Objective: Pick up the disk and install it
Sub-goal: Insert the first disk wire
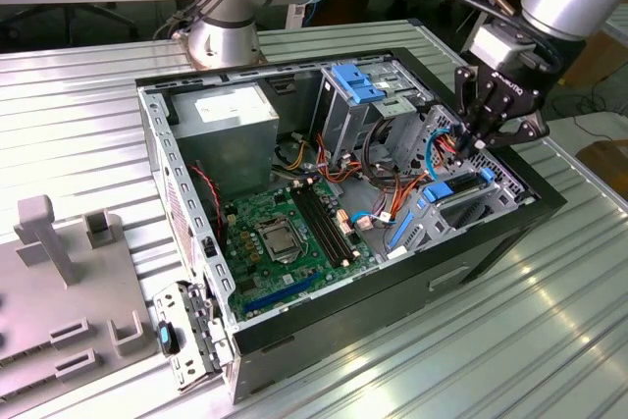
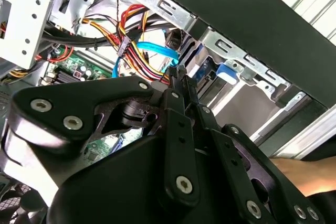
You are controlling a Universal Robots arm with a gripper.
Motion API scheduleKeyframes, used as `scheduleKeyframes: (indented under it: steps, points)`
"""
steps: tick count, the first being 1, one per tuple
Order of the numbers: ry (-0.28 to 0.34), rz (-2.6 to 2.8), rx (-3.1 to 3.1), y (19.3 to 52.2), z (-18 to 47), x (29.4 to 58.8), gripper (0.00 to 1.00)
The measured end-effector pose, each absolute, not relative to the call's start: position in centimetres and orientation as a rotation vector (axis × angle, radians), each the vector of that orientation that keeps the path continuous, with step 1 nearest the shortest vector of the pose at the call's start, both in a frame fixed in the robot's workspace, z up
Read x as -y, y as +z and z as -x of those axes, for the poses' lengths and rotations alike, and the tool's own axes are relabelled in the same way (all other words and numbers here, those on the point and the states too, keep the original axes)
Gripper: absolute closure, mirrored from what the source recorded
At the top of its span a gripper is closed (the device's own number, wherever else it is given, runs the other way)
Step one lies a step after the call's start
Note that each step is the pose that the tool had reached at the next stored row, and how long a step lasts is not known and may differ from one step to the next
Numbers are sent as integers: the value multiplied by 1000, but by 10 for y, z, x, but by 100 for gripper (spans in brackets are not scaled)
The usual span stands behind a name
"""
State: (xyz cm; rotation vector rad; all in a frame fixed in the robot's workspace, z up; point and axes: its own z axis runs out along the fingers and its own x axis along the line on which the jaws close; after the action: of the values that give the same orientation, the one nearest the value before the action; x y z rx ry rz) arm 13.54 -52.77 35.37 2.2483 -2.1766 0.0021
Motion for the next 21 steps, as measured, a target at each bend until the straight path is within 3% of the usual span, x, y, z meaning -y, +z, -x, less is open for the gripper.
scheduleKeyframes:
  steps: [21]
  points:
    - [45, -2254, 2196, 357, -128, 546, 83]
